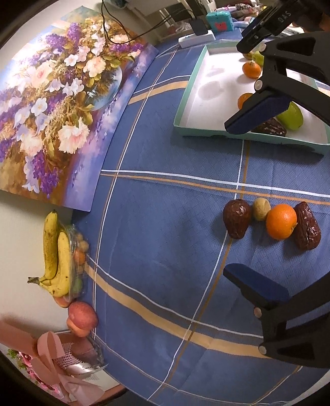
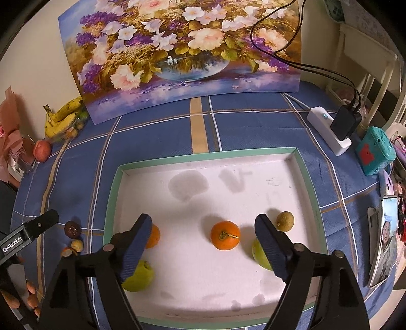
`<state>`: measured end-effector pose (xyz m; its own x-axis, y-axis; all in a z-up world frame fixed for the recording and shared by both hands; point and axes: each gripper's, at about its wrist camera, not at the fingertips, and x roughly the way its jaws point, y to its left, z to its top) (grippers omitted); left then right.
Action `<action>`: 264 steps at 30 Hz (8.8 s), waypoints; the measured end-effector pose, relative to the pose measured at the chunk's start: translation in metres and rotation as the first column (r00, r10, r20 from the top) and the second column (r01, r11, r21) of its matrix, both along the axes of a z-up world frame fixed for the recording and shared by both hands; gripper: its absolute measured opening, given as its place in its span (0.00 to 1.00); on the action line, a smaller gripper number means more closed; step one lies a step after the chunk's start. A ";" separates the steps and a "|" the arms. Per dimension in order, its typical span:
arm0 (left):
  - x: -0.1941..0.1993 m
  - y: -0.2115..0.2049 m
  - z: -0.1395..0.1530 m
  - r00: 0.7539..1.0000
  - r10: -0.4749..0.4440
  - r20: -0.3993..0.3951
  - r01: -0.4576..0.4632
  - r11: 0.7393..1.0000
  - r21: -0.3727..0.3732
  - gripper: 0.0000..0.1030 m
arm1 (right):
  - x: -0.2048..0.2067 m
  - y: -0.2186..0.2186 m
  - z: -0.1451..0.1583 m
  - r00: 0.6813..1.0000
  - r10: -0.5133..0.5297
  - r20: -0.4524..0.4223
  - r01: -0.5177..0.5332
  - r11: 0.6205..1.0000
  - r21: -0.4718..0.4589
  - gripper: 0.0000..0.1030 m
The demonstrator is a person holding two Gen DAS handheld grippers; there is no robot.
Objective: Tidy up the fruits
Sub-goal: 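Withdraw both open tools from the tray back toward the fruit row, then grasp another dark brown date with the right tool while the left tool approaches a tangerine, then lift the date with the right tool while the left tool grasps the tangerine, then carry the date over the tray with the right tool while the left tool carries the tangerine, then open the right tool to drop the date in the tray while the left tool releases the tangerine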
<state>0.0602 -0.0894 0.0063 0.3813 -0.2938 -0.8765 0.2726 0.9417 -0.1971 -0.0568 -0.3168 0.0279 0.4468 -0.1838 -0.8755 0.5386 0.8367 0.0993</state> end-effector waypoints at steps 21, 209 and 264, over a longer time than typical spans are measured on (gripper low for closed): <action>-0.007 0.015 0.032 0.992 0.019 0.121 -0.010 0.997 -0.073 1.00 | 0.001 0.008 0.011 0.996 0.007 0.091 -0.004 1.000 -0.022 0.82; -0.116 -0.091 -0.037 0.872 -0.464 -0.159 0.464 0.885 -0.035 0.39 | -0.043 -0.009 -0.028 0.998 -0.029 -0.048 0.035 0.991 0.132 0.57; -0.091 -0.054 0.000 0.931 -0.354 -0.092 0.344 0.933 -0.107 0.49 | -0.043 -0.007 -0.026 0.996 -0.044 -0.074 0.050 0.996 0.079 0.57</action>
<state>-0.0305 -0.1431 0.0059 0.1458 -0.4687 -0.8713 0.5536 0.7685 -0.3207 -0.0997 -0.3241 0.0020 0.3745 -0.1310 -0.9179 0.5855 0.8011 0.1245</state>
